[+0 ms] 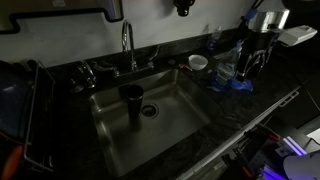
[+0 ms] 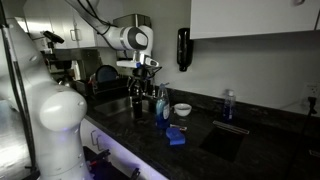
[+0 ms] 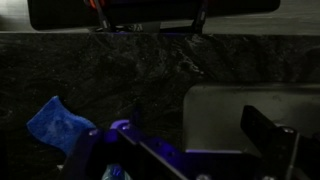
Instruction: Turn on the faucet of the sink.
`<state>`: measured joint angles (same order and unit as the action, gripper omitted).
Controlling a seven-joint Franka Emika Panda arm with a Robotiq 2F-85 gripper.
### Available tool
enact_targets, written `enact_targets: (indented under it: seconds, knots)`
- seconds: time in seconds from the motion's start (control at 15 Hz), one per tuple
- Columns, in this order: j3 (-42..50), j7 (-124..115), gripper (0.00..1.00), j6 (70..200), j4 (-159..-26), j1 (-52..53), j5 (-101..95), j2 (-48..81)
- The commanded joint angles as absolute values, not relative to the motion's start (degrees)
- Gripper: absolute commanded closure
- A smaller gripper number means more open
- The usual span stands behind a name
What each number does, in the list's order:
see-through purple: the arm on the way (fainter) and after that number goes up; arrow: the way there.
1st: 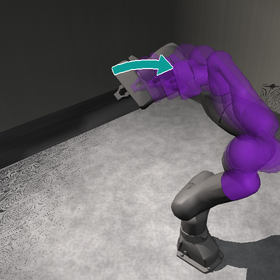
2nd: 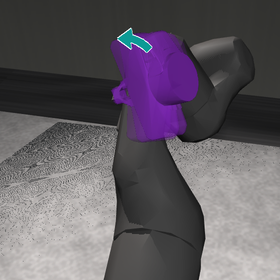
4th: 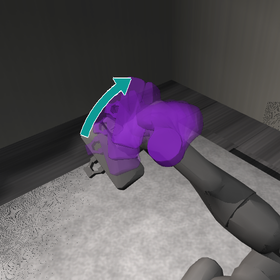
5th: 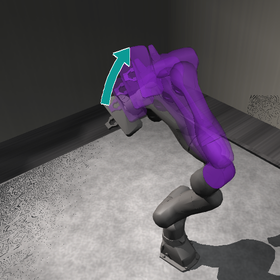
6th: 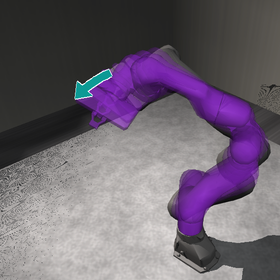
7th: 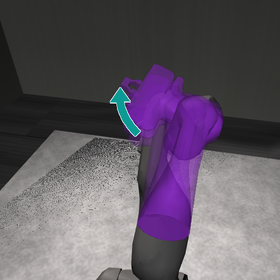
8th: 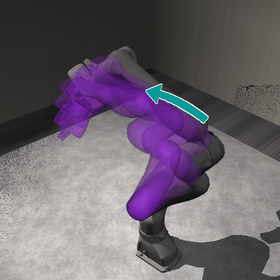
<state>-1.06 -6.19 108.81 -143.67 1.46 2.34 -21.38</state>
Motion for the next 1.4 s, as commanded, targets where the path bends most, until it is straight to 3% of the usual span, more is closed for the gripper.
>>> enact_targets:
  seconds: [0.0, 0.4, 0.67, 0.87, 0.93, 1.33]
  knots:
    - [-3.5, -15.0, 0.00, 113.5, -142.1, 1.7, 6.8, -18.2]
    - [-9.4, -32.5, 0.00, 137.2, -140.9, 1.3, 4.8, -10.7]
    - [-11.9, -51.1, 0.00, 150.8, -135.7, -0.7, -9.3, -1.5]
    - [-9.6, -66.5, 0.00, 151.2, -129.1, 0.9, -21.5, 3.6]
    - [-8.4, -59.9, 0.00, 151.7, -134.4, 2.2, -17.0, -0.8]
    - [-7.7, -61.2, 0.00, 151.7, -133.4, 3.1, -17.8, 0.1]
